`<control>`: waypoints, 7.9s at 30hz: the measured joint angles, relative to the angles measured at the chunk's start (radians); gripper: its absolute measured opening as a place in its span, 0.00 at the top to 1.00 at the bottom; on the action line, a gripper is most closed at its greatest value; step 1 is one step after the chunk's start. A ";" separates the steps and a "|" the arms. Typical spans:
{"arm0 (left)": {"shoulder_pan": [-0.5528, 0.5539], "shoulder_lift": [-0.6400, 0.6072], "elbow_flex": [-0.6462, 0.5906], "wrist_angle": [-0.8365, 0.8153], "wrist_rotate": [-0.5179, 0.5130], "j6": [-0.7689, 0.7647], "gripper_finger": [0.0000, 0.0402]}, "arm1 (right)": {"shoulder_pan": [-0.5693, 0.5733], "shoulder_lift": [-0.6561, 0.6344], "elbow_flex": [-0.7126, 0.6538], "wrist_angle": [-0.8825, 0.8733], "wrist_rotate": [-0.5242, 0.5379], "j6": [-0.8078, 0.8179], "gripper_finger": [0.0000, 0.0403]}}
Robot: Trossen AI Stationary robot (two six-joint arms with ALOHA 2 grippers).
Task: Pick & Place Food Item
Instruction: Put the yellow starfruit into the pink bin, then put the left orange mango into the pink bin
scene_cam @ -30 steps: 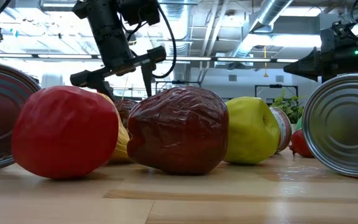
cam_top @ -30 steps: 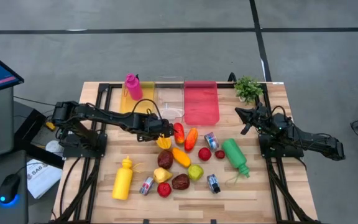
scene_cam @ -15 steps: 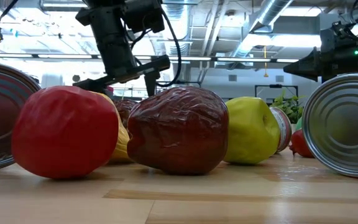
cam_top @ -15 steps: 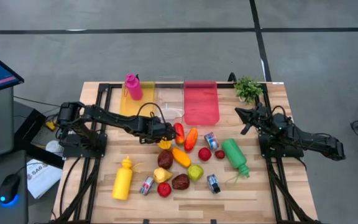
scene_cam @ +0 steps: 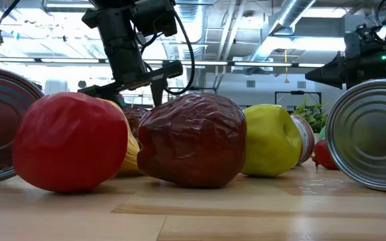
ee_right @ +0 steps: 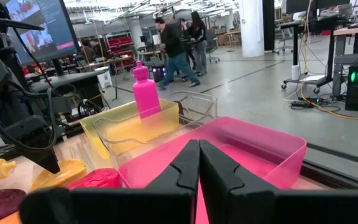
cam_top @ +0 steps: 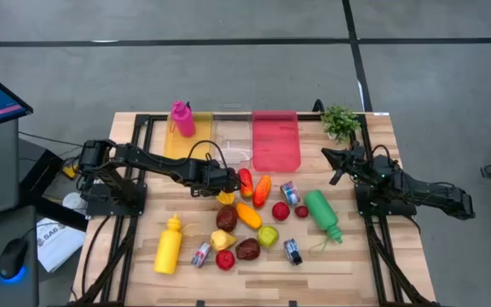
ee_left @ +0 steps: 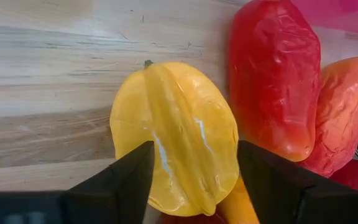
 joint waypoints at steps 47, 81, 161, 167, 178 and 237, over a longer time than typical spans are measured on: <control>0.000 -0.001 -0.002 0.014 0.000 0.001 0.96 | 0.000 0.000 0.000 0.000 0.000 0.000 0.99; -0.010 -0.316 -0.040 0.196 -0.107 0.328 0.99 | -0.001 -0.003 0.000 0.002 0.002 0.002 0.99; 0.285 0.085 -0.040 1.162 0.038 0.868 0.81 | -0.021 0.012 0.000 0.027 0.030 0.037 0.99; 0.285 0.085 -0.040 1.165 0.039 0.868 0.86 | -0.021 0.012 0.000 0.028 0.029 0.037 0.99; 0.266 0.064 -0.040 1.155 0.041 0.872 0.94 | -0.020 0.012 0.000 0.028 0.029 0.037 0.99; 0.262 -0.158 -0.040 1.072 0.038 1.033 0.99 | -0.020 0.012 0.000 0.021 0.029 0.036 0.99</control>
